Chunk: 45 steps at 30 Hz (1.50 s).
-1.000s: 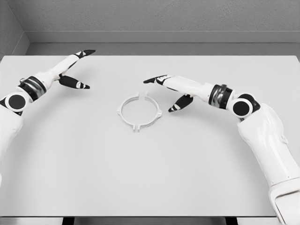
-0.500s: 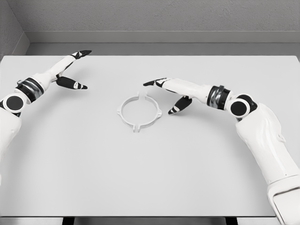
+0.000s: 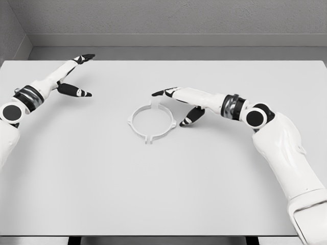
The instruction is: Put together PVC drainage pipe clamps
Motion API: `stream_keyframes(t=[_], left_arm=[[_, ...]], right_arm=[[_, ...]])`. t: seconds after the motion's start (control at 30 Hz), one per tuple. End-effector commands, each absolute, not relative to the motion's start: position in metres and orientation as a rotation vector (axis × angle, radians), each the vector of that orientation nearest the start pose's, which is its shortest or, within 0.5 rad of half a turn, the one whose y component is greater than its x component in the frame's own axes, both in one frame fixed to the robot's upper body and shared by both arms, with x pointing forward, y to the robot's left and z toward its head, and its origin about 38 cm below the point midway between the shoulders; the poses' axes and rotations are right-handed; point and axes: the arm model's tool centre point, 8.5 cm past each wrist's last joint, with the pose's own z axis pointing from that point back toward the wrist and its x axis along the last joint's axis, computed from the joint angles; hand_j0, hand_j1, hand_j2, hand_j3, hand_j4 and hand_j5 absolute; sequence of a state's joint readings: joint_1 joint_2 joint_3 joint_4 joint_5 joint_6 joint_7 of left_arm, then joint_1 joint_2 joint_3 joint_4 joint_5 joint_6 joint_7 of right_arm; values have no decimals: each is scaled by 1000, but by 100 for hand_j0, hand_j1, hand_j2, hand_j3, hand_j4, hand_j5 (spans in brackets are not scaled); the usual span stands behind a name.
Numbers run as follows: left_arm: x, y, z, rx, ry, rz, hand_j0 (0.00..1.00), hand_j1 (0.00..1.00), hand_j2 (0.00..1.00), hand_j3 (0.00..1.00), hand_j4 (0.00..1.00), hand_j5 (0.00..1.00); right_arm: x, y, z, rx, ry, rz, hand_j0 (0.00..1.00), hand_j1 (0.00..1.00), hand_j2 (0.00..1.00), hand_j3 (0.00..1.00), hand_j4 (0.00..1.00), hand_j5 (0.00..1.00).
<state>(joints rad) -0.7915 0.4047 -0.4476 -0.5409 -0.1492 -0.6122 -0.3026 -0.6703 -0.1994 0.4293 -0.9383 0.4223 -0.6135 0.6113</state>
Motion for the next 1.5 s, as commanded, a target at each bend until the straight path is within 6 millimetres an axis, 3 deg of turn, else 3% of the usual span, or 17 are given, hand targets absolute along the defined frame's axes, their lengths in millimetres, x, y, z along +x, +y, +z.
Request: stream_keyframes(t=[0.0, 1.47], left_arm=[[530, 346, 128, 262, -1566, -1045, 100, 100, 100, 100, 100, 100], [529, 350, 128, 263, -1570, -1020, 100, 100, 100, 100, 100, 100]], right_arm=[[493, -158, 124, 47, -1582, 1661, 100, 100, 100, 100, 100, 100], [496, -138, 130, 72, -1594, 1688, 100, 100, 100, 100, 100, 100]])
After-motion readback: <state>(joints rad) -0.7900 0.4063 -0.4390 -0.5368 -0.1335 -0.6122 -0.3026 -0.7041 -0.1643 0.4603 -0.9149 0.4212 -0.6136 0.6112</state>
